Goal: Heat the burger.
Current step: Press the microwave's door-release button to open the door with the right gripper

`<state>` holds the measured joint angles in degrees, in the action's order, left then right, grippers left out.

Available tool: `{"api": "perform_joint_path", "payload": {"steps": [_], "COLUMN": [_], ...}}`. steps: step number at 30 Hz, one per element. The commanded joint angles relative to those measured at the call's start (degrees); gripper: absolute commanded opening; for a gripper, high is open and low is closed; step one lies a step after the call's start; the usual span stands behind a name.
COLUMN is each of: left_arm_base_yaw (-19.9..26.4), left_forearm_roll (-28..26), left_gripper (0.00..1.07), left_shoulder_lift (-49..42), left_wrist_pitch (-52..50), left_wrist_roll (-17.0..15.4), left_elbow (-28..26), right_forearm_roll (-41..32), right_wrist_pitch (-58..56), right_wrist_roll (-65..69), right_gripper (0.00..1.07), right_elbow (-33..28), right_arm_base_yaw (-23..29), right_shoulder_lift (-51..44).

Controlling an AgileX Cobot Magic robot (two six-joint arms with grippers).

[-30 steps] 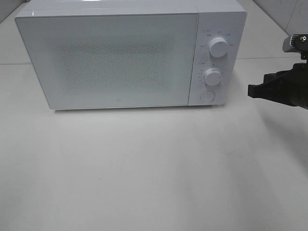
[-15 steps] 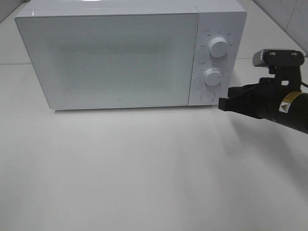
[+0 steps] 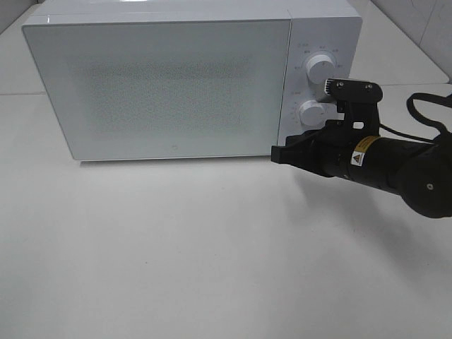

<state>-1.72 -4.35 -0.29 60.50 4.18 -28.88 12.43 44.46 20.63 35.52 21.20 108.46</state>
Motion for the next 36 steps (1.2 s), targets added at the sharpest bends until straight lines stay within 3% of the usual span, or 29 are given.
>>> {"api": "perform_joint_path", "payload": {"steps": [1, 4, 12, 25, 36], "left_arm_base_yaw": [0.1, 0.1, 0.1, 0.1, 0.1], "left_forearm_roll": [0.1, 0.1, 0.1, 0.1, 0.1], "left_gripper": [0.0, 0.0, 0.0, 0.0, 0.0], "left_shoulder_lift": [-1.1, -1.1, -1.1, -1.1, -1.1], "left_wrist_pitch": [-0.9, -0.9, -0.9, -0.9, -0.9], "left_wrist_roll": [-0.3, -0.3, -0.3, -0.3, -0.3], "left_elbow": [0.2, 0.2, 0.2, 0.2, 0.2], "right_forearm_roll": [-0.1, -0.4, -9.6, -12.4, -14.8], "right_wrist_pitch": [-0.1, 0.5, 0.5, 6.5, 7.0], "right_wrist_roll": [5.7, 11.4, 23.4, 43.2, 45.1], "right_gripper": [0.0, 0.0, 0.0, 0.0, 0.0], "right_elbow": [1.1, 1.5, 1.5, 1.5, 4.3], "right_arm_base_yaw": [0.1, 0.1, 0.1, 0.1, 0.1], "right_shoulder_lift": [0.6, 1.1, 2.1, 7.0, 9.2]}}
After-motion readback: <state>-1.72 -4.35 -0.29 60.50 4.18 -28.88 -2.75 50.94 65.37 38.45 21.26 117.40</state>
